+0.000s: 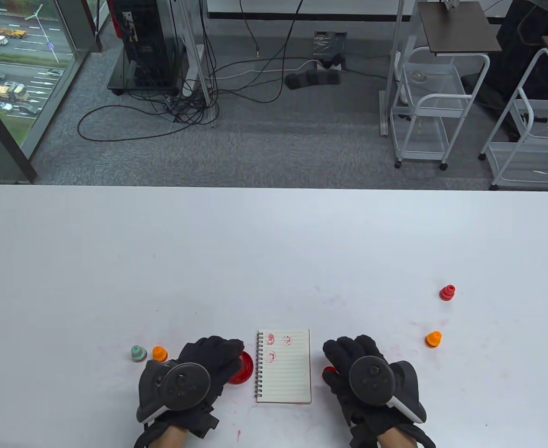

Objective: Stamp reward stamp onto notebook

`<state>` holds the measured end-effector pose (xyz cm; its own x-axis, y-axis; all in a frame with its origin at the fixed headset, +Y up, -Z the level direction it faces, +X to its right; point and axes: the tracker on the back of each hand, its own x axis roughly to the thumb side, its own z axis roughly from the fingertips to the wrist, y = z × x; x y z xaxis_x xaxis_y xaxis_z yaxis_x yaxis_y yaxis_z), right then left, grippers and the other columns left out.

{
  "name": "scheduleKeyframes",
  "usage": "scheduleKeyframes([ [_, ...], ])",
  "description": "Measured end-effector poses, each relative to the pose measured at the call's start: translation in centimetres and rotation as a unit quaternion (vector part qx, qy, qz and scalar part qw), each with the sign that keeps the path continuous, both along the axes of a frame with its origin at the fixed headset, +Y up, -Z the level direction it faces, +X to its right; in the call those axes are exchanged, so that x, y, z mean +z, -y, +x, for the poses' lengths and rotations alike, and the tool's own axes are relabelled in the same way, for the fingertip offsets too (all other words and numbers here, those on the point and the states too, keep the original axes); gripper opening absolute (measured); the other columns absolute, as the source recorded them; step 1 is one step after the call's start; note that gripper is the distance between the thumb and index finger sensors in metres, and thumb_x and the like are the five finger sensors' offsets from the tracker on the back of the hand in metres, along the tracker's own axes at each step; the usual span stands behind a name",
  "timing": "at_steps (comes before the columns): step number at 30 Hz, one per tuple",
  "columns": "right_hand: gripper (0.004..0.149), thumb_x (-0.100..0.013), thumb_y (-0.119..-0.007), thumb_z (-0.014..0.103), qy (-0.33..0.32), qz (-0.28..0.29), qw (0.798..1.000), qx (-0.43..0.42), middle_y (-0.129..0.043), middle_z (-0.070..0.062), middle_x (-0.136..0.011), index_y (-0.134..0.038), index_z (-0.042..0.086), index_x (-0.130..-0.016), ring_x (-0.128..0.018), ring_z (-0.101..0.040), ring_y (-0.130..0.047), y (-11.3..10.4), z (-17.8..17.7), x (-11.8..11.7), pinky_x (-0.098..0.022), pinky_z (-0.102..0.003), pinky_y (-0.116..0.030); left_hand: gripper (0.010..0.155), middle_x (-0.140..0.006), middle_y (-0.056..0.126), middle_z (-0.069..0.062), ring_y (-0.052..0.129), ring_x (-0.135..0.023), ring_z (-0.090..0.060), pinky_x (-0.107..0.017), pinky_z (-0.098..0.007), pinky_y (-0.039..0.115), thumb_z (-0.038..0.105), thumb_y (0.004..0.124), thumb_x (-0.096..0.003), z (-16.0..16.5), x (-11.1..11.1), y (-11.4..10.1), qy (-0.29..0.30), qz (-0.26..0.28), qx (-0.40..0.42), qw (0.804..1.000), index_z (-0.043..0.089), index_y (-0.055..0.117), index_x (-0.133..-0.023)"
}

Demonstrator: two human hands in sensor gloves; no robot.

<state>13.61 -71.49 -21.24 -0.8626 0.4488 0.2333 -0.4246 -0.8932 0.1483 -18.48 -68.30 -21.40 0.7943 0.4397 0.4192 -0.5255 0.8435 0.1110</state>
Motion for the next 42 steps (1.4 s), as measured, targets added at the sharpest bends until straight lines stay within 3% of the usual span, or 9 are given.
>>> scheduleKeyframes([
  [9,0.067,-0.046,-0.079,0.036,-0.008,-0.067,0.995,0.072,-0.061,-0.019,-0.105,-0.055,0.014,-0.105,-0.093,-0.054,-0.049,2.6,-1.0,-0.8,-0.065,-0.07,-0.053,0.047,-0.076,0.1,-0.008,0.103,-0.055,-0.02,-0.051,-0.042,0.089,0.04,0.085,-0.041,-1.7,-0.2,-0.9,-0.019,0.016,0.028,0.999,0.022,0.095,-0.083],
  [15,0.072,-0.044,-0.081,0.035,-0.007,-0.071,0.99,0.118,-0.058,-0.018,-0.102,-0.052,0.013,-0.105,-0.091,-0.05,-0.051,3.7,-1.6,-1.1,-0.065,-0.066,-0.054,0.046,-0.077,0.1,-0.009,0.103,-0.055,-0.021,-0.052,-0.043,0.088,0.038,0.086,-0.0402,-1.3,-0.4,-0.7,-0.015,0.017,-0.004,1.0,0.022,0.095,-0.083],
  [21,0.059,-0.044,-0.079,0.033,0.001,-0.07,0.989,0.133,-0.058,-0.014,-0.098,-0.059,0.019,-0.098,-0.089,-0.047,-0.051,4.1,-1.9,-1.5,-0.065,-0.064,-0.054,0.047,-0.077,0.1,-0.009,0.103,-0.055,-0.02,-0.052,-0.043,0.088,0.038,0.086,-0.0406,-1.0,-0.5,-0.5,-0.01,0.013,-0.015,1.0,0.022,0.094,-0.083],
  [28,0.056,-0.044,-0.081,0.025,-0.002,-0.035,0.989,0.146,-0.065,-0.018,-0.094,-0.062,0.015,-0.096,-0.085,-0.049,-0.063,3.6,-2.2,-1.2,-0.061,-0.062,-0.065,0.046,-0.077,0.1,-0.009,0.103,-0.055,-0.021,-0.052,-0.043,0.088,0.038,0.086,-0.0406,-0.5,-0.4,-0.3,0.001,0.01,-0.027,1.0,0.022,0.094,-0.084],
  [32,0.055,-0.044,-0.081,0.021,0.013,0.0,0.998,0.058,-0.058,-0.02,-0.095,-0.061,0.014,-0.095,-0.079,-0.044,-0.079,2.6,-1.3,-1.2,-0.056,-0.056,-0.077,0.047,-0.077,0.1,-0.009,0.103,-0.055,-0.02,-0.052,-0.043,0.088,0.038,0.085,-0.0406,-0.1,-0.2,-0.3,0.011,0.009,-0.019,1.0,0.022,0.094,-0.084],
  [38,0.048,-0.043,-0.081,0.014,0.007,0.029,0.998,-0.05,-0.053,-0.02,-0.094,-0.069,0.013,-0.089,-0.072,-0.037,-0.078,1.1,-1.1,-1.0,-0.052,-0.045,-0.078,0.047,-0.077,0.1,-0.008,0.103,-0.055,-0.02,-0.052,-0.043,0.088,0.038,0.085,-0.0406,0.5,0.1,-0.2,0.027,0.004,0.008,1.0,0.022,0.094,-0.084],
  [42,0.057,-0.042,-0.083,0.015,-0.019,0.03,0.991,-0.131,-0.056,-0.02,-0.096,-0.063,0.013,-0.095,-0.07,-0.034,-0.079,0.2,-1.7,-0.5,-0.049,-0.041,-0.08,0.047,-0.077,0.1,-0.008,0.103,-0.055,-0.02,-0.052,-0.043,0.088,0.039,0.085,-0.0408,1.3,0.4,-0.3,0.039,0.008,0.053,0.998,0.022,0.094,-0.084],
])
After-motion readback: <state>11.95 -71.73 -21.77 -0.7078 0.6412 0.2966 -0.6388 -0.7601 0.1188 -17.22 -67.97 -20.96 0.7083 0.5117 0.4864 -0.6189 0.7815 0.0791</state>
